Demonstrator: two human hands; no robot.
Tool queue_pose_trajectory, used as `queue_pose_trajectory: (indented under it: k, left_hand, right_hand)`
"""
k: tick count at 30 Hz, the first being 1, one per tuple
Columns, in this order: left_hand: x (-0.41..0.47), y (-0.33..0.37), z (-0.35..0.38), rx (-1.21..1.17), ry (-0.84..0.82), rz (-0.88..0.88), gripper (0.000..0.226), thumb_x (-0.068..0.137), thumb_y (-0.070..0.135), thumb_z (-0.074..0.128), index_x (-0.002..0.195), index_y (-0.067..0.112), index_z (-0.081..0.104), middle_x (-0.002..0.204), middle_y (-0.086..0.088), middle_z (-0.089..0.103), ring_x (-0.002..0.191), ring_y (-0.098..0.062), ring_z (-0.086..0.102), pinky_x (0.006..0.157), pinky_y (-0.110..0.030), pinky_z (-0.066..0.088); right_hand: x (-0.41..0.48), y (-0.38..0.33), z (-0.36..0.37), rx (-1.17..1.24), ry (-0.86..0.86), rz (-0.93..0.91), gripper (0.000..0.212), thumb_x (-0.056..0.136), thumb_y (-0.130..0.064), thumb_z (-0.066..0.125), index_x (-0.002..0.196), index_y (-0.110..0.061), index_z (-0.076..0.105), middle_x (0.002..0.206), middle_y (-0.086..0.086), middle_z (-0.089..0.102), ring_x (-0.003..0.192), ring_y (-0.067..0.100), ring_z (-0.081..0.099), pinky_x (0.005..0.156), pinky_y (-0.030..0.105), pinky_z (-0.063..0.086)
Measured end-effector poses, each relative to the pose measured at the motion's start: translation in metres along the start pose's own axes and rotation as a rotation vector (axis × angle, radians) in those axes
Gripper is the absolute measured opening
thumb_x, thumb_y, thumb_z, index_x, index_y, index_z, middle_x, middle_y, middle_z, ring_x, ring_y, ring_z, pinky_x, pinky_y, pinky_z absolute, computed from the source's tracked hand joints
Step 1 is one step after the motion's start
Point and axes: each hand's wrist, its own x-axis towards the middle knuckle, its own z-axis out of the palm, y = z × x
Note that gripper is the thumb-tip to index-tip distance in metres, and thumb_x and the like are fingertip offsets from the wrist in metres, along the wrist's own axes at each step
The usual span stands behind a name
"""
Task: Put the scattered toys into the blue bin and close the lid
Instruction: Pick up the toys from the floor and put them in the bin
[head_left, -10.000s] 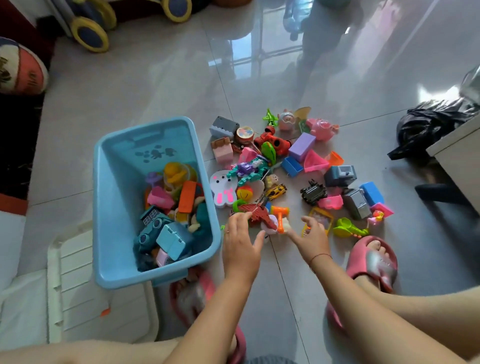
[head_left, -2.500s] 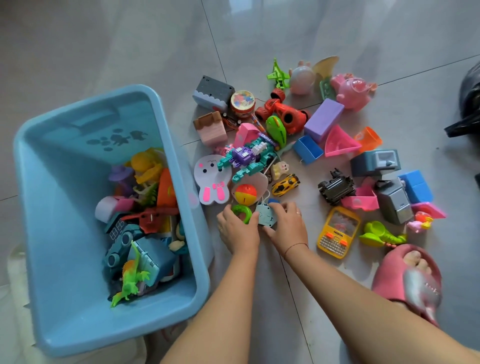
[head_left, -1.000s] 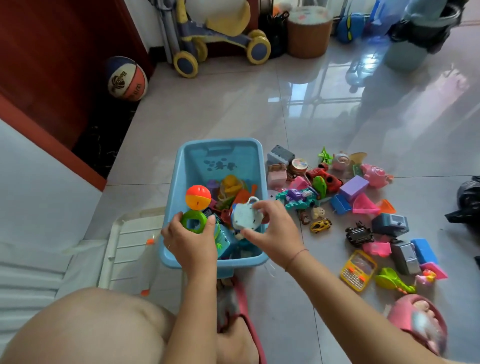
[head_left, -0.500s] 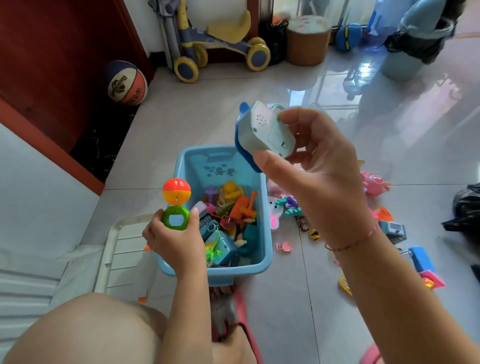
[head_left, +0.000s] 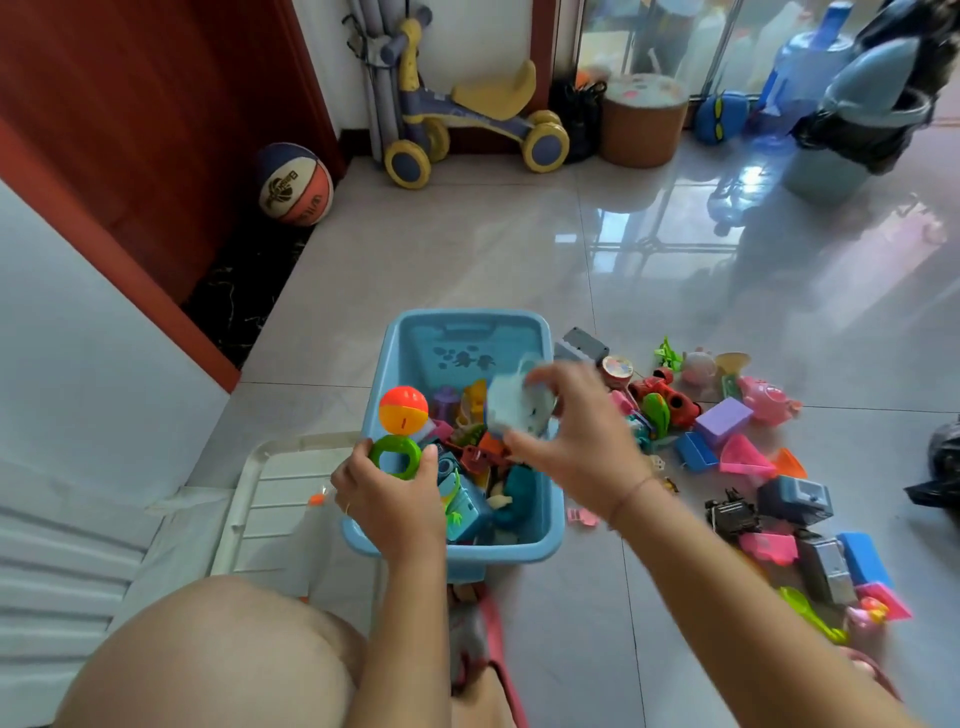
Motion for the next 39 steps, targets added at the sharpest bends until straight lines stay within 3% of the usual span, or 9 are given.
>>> queue_pose_trajectory:
  k: [3, 7, 14, 20, 24, 26, 29, 33, 39]
  left_hand:
    - [-0.008, -0.013, 0.009, 0.106, -0.095, -0.044, 0.068, 0.066, 0.027, 0.083, 0.120, 0.002, 0.052, 0.126, -0.020, 0.048, 0.118, -0.039, 0.041, 0.095, -0.043, 0.034]
    - [-0.016, -0.028, 0.023, 0.203, -0.195, -0.062, 0.071, 0.064, 0.027, 0.084, 0.121, 0.001, 0.051, 0.126, -0.021, 0.047, 0.115, -0.041, 0.042, 0.094, -0.045, 0.034]
    - [-0.017, -0.036, 0.053, 0.336, -0.252, -0.033, 0.089, 0.067, 0.040, 0.080, 0.136, 0.004, 0.037, 0.144, -0.016, 0.033, 0.126, -0.040, 0.037, 0.095, -0.051, 0.038]
    - [-0.080, -0.015, 0.098, 0.235, -0.254, 0.347, 0.071, 0.070, 0.026, 0.079, 0.130, 0.004, 0.048, 0.138, -0.017, 0.042, 0.126, -0.034, 0.041, 0.101, -0.047, 0.035]
    - [-0.152, -0.012, 0.141, 0.152, -0.627, 0.670, 0.064, 0.074, 0.027, 0.074, 0.131, 0.016, 0.046, 0.138, -0.008, 0.042, 0.126, -0.021, 0.039, 0.109, -0.033, 0.030]
    - [-0.170, -0.029, 0.170, 0.251, -0.799, 0.650, 0.064, 0.076, 0.025, 0.073, 0.133, 0.016, 0.045, 0.140, -0.008, 0.043, 0.128, -0.025, 0.042, 0.110, -0.037, 0.034]
    - [-0.166, -0.063, 0.208, 0.491, -0.945, 0.415, 0.067, 0.082, 0.026, 0.068, 0.141, 0.015, 0.037, 0.148, -0.005, 0.034, 0.137, -0.027, 0.032, 0.114, -0.040, 0.028]
    - [-0.141, -0.094, 0.242, 0.659, -0.870, 0.233, 0.063, 0.081, 0.029, 0.069, 0.135, 0.014, 0.042, 0.144, -0.006, 0.039, 0.127, -0.029, 0.039, 0.103, -0.038, 0.033]
    - [-0.132, -0.105, 0.268, 0.752, -0.833, 0.330, 0.048, 0.080, 0.025, 0.069, 0.124, 0.016, 0.054, 0.128, -0.009, 0.046, 0.115, -0.029, 0.043, 0.094, -0.038, 0.039]
  right_hand:
    - [-0.019, 0.048, 0.049, -0.151, -0.210, 0.161, 0.049, 0.070, -0.031, 0.074, 0.112, -0.019, 0.053, 0.113, 0.003, 0.048, 0.107, 0.023, 0.049, 0.090, 0.032, 0.044]
    - [-0.036, 0.083, 0.076, -0.245, -0.325, 0.223, 0.053, 0.075, -0.037, 0.069, 0.122, -0.020, 0.052, 0.119, 0.002, 0.048, 0.114, 0.024, 0.046, 0.095, 0.035, 0.042]
    - [-0.042, 0.143, 0.051, -0.103, -0.127, 0.338, 0.038, 0.080, -0.025, 0.066, 0.116, -0.019, 0.057, 0.112, 0.001, 0.049, 0.098, 0.017, 0.053, 0.090, 0.031, 0.047]
    - [-0.095, 0.255, 0.031, -0.237, -0.063, 0.846, 0.064, 0.073, -0.026, 0.072, 0.131, -0.017, 0.046, 0.131, 0.011, 0.042, 0.120, 0.031, 0.043, 0.100, 0.041, 0.038]
    - [-0.131, 0.300, 0.031, -0.290, 0.012, 1.045, 0.074, 0.067, -0.028, 0.079, 0.132, -0.018, 0.044, 0.134, 0.014, 0.038, 0.119, 0.038, 0.040, 0.096, 0.045, 0.038]
    - [-0.140, 0.313, 0.037, -0.339, 0.028, 1.077, 0.081, 0.065, -0.031, 0.081, 0.134, -0.020, 0.041, 0.137, 0.014, 0.037, 0.124, 0.037, 0.038, 0.097, 0.046, 0.038]
    - [-0.143, 0.328, 0.051, -0.377, 0.022, 1.072, 0.087, 0.065, -0.035, 0.080, 0.139, -0.019, 0.036, 0.141, 0.012, 0.034, 0.129, 0.034, 0.035, 0.101, 0.047, 0.037]
    - [-0.137, 0.341, 0.069, -0.360, 0.133, 1.065, 0.090, 0.061, -0.031, 0.083, 0.138, -0.014, 0.039, 0.134, 0.013, 0.043, 0.123, 0.036, 0.040, 0.097, 0.049, 0.039]
    - [-0.133, 0.349, 0.080, -0.434, 0.199, 1.069, 0.084, 0.057, -0.025, 0.085, 0.130, -0.009, 0.047, 0.126, 0.016, 0.050, 0.116, 0.039, 0.046, 0.093, 0.051, 0.041]
